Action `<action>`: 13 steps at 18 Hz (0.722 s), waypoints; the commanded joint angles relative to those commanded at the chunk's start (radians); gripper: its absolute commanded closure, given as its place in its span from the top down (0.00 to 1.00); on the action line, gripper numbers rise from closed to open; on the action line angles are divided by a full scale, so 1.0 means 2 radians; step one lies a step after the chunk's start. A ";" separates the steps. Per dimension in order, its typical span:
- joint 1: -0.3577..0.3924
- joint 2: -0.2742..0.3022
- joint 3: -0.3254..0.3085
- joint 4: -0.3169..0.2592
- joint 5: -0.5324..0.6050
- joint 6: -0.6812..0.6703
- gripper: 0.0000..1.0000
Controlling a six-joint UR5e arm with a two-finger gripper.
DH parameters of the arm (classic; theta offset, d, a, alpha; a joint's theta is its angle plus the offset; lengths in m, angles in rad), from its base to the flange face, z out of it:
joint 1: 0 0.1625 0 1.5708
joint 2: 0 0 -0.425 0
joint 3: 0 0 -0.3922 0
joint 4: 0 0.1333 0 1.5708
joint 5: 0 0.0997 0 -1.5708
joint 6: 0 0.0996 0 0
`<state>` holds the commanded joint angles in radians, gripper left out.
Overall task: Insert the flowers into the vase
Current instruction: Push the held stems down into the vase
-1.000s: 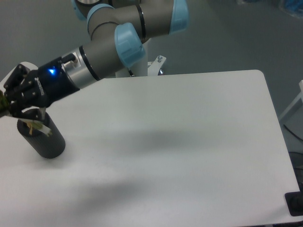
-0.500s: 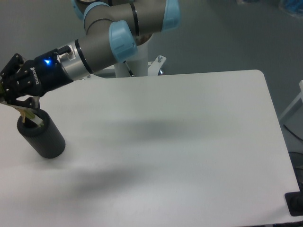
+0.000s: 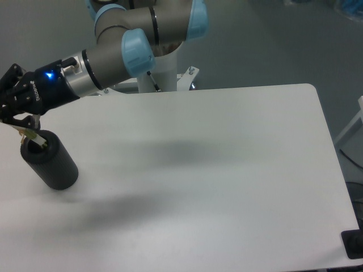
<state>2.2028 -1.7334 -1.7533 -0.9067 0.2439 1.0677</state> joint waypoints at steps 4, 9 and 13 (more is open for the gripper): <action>-0.010 -0.003 -0.008 0.008 0.001 0.000 0.17; -0.011 -0.006 -0.016 0.019 0.002 0.001 0.17; -0.012 -0.009 -0.023 0.023 0.006 0.011 0.17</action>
<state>2.1783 -1.7518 -1.7993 -0.8606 0.2562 1.0890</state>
